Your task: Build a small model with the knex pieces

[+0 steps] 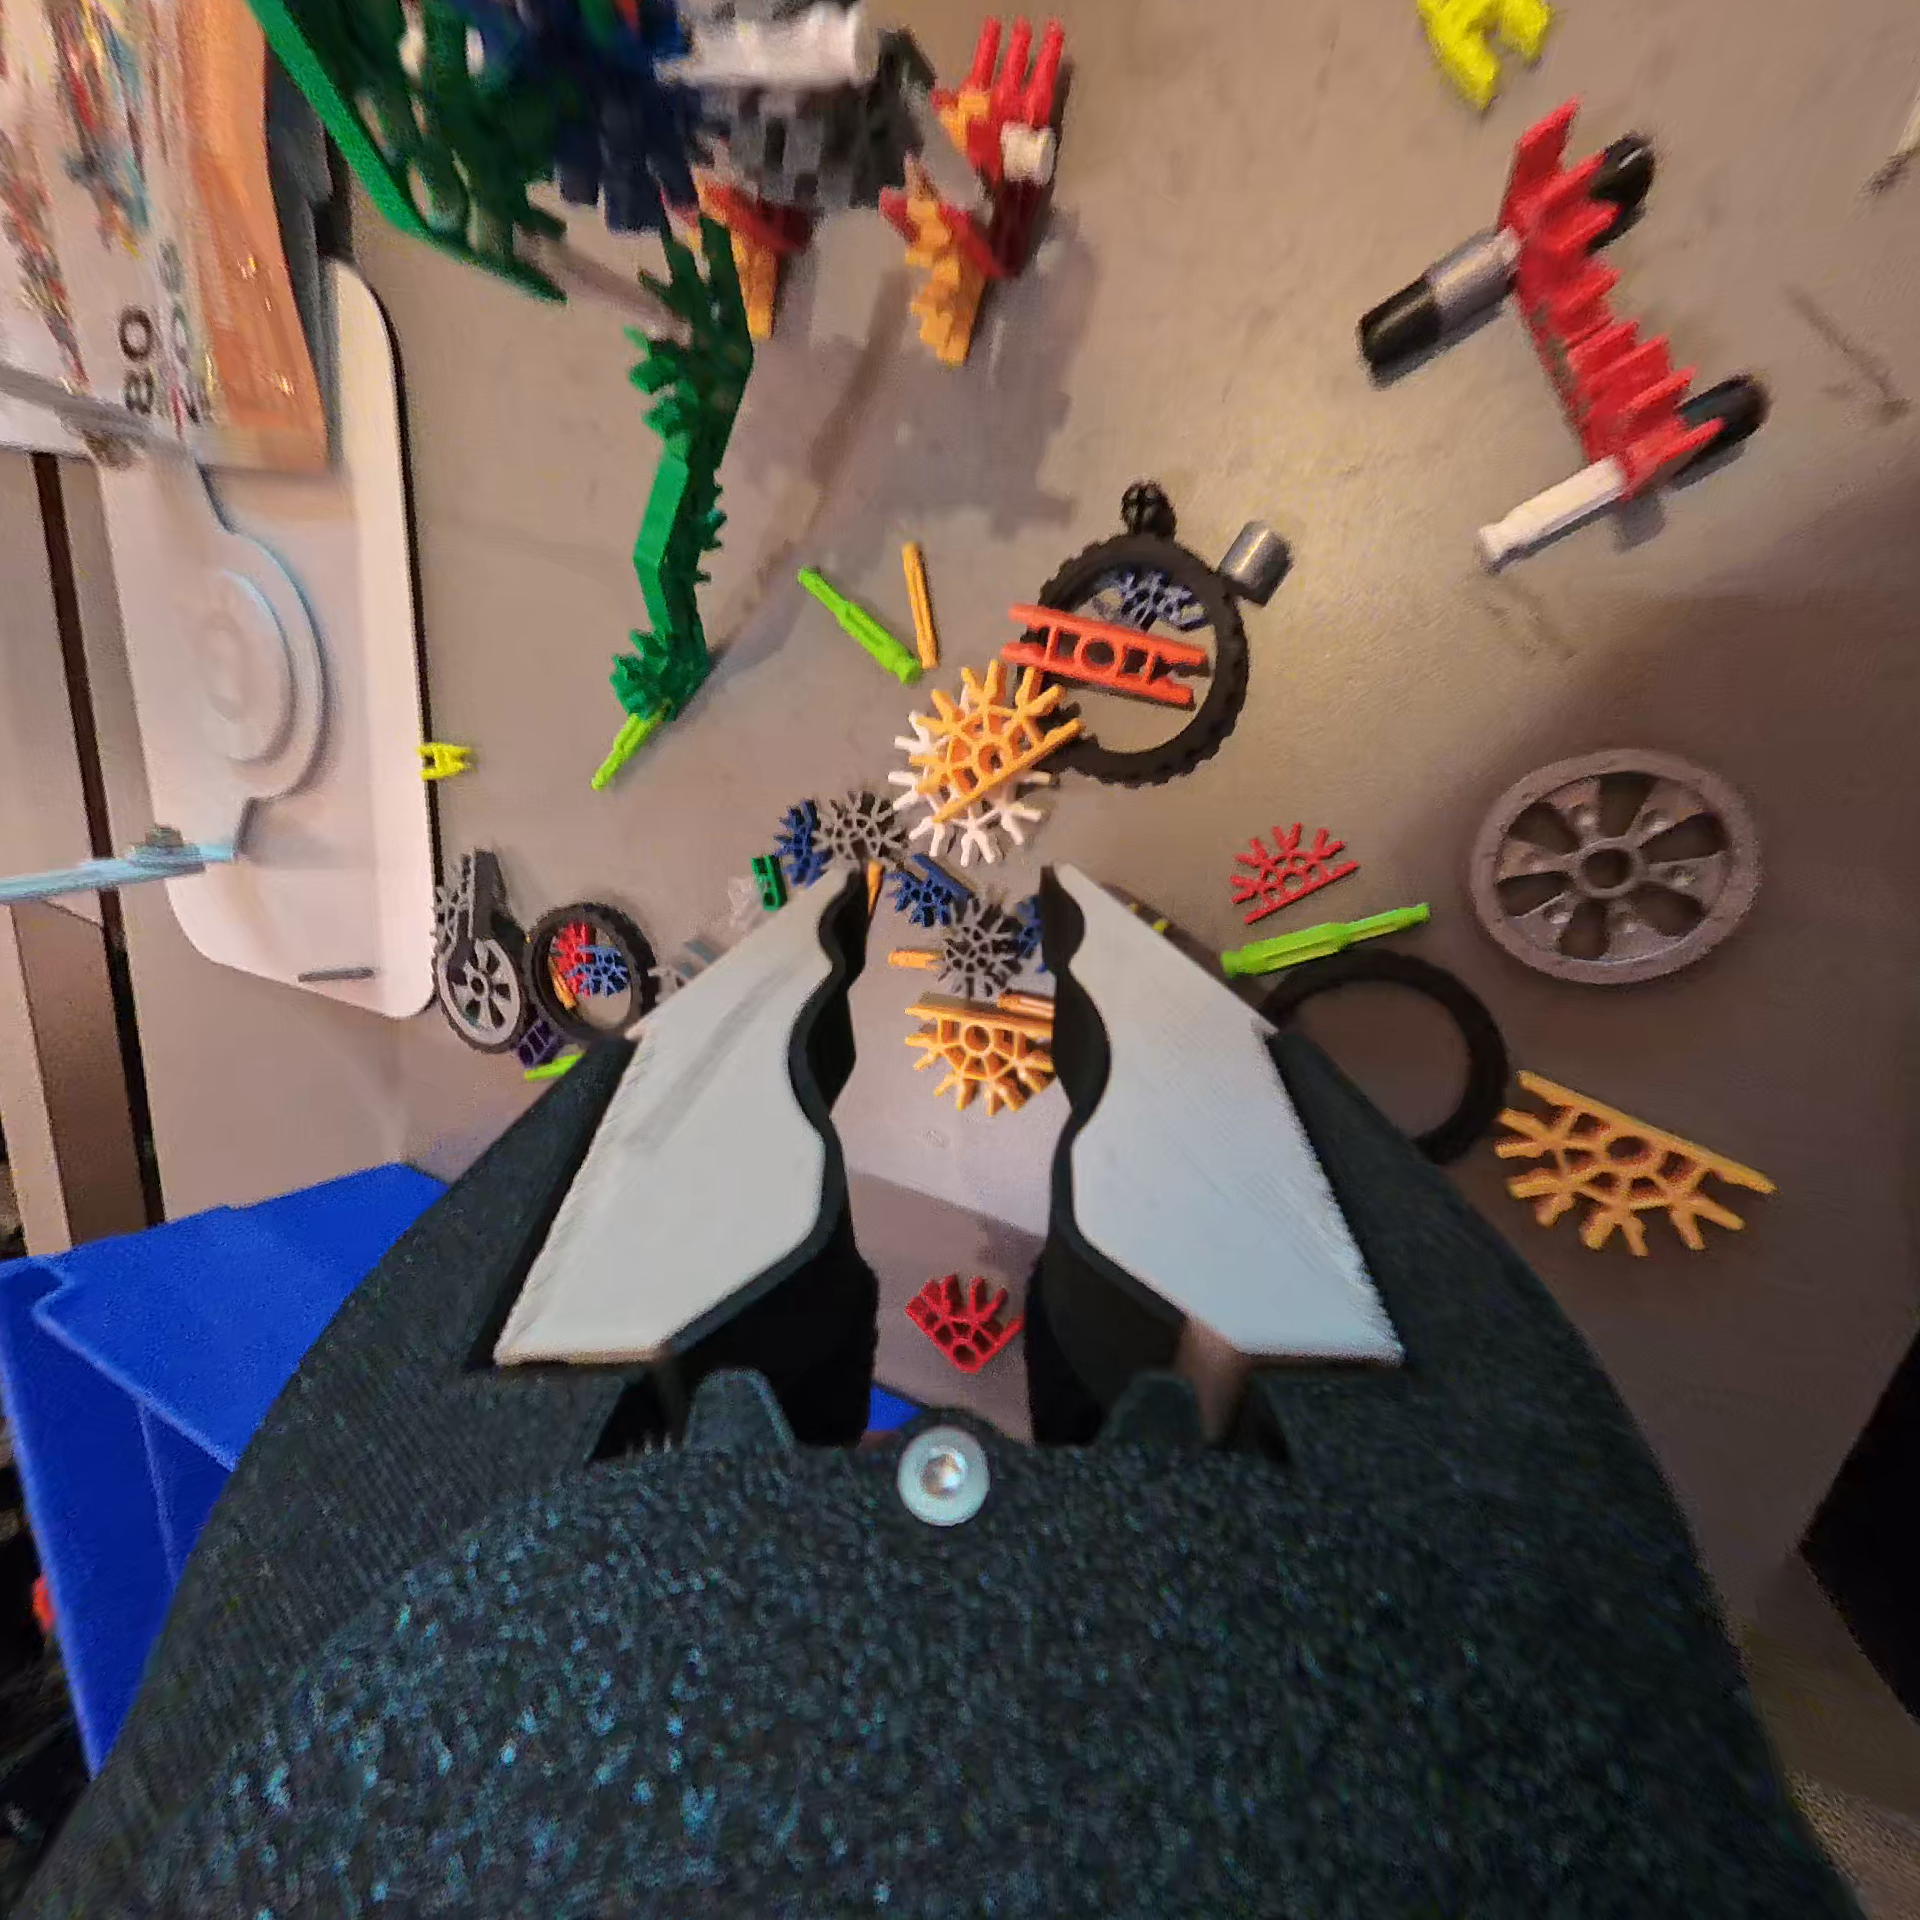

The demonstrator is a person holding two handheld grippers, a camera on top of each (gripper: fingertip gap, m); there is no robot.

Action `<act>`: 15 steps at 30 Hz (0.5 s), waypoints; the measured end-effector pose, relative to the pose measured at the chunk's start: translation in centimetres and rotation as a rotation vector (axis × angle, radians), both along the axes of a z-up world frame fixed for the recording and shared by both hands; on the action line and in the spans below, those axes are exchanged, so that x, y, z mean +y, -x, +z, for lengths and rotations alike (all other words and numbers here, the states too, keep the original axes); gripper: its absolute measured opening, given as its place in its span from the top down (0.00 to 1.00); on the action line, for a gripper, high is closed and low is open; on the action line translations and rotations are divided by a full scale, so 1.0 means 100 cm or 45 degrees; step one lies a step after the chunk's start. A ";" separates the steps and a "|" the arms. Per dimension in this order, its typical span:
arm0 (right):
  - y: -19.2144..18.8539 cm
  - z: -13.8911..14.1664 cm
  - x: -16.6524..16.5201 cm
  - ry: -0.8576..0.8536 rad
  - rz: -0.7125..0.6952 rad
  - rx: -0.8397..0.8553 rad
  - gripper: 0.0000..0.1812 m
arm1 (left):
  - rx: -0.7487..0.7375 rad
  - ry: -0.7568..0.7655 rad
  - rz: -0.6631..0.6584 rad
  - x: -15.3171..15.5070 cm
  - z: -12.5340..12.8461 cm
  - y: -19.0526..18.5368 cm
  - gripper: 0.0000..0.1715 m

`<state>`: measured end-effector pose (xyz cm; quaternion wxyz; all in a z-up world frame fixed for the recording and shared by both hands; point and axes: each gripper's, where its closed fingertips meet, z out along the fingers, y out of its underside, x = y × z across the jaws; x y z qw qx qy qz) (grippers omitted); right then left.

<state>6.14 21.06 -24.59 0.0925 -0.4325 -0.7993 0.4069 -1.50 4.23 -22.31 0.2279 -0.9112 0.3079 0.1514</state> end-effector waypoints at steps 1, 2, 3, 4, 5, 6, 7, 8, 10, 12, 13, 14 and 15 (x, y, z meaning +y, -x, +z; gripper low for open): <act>0.000 0.000 0.000 -0.001 0.000 0.000 0.63 | 0.014 0.019 0.025 -0.001 -0.002 0.005 0.82; 0.000 0.000 0.000 -0.002 0.000 0.001 0.63 | 0.012 0.030 0.035 -0.002 -0.004 0.006 0.81; 0.000 0.000 0.000 -0.003 0.000 0.002 0.63 | 0.001 0.042 0.040 -0.003 -0.006 0.006 0.81; 0.000 0.000 0.000 -0.004 0.000 0.002 0.63 | -0.004 0.052 0.040 -0.004 -0.007 0.004 0.81; 0.000 0.000 0.000 -0.004 0.000 0.002 0.63 | -0.015 0.061 0.050 -0.005 -0.008 0.002 0.81; 0.000 0.000 0.000 -0.002 0.000 0.001 0.63 | -0.036 0.071 0.053 -0.005 -0.009 -0.001 0.81; 0.000 0.000 0.000 0.000 0.000 0.000 0.63 | -0.053 0.090 0.040 -0.007 -0.012 -0.005 0.81; 0.000 0.000 0.000 0.001 0.000 0.000 0.63 | -0.047 0.122 0.028 -0.010 -0.016 -0.007 0.81; 0.000 0.000 0.000 0.000 0.000 0.000 0.63 | 0.006 0.148 0.020 -0.014 -0.019 -0.006 0.80; 0.000 0.000 0.000 -0.002 0.000 0.001 0.63 | -0.037 0.192 0.023 -0.019 -0.024 -0.010 0.80; 0.000 0.000 0.000 -0.001 0.000 0.001 0.63 | -0.065 0.197 0.029 -0.019 -0.025 -0.011 0.81; 0.000 0.000 0.000 0.000 0.000 0.000 0.63 | -0.075 0.194 0.039 -0.019 -0.025 -0.010 0.81; 0.000 0.000 0.000 -0.001 0.000 0.001 0.63 | -0.070 0.197 0.046 -0.019 -0.025 -0.008 0.81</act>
